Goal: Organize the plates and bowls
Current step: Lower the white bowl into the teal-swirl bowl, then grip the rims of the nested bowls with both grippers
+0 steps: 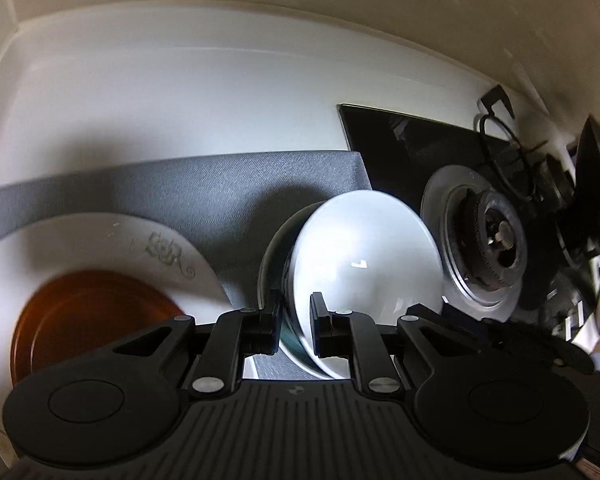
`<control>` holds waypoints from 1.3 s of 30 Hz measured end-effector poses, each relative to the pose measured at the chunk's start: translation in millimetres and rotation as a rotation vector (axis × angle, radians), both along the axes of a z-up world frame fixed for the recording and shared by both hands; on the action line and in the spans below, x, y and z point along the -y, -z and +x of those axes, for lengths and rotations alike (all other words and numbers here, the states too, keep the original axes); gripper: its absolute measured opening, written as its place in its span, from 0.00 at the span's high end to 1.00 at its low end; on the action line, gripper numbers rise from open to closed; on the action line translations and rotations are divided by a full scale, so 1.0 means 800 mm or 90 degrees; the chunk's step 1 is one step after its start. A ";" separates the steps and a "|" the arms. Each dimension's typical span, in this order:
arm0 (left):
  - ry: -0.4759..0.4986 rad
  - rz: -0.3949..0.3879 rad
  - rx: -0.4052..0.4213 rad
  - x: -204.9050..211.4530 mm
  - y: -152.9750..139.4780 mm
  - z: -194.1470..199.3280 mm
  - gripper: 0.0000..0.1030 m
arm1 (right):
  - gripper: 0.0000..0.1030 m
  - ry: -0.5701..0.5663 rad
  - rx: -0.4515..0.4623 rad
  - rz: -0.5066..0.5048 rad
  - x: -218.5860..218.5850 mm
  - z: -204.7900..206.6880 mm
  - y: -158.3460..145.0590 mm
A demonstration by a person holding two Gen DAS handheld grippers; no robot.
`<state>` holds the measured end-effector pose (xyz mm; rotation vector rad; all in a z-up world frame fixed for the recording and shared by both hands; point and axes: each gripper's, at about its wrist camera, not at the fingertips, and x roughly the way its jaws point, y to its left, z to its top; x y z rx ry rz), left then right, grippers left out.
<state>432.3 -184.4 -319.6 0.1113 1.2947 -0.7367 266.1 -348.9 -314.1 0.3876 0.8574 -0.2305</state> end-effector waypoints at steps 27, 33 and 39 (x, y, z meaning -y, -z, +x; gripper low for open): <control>0.016 0.026 0.027 0.007 -0.002 0.005 0.81 | 0.47 0.024 0.042 0.041 0.013 -0.008 -0.006; 0.015 0.045 0.009 0.015 0.024 0.007 0.81 | 0.22 0.051 0.048 0.118 0.033 -0.011 0.002; 0.030 0.067 0.045 0.025 0.030 -0.007 0.78 | 0.16 0.070 0.022 0.170 0.025 -0.008 0.031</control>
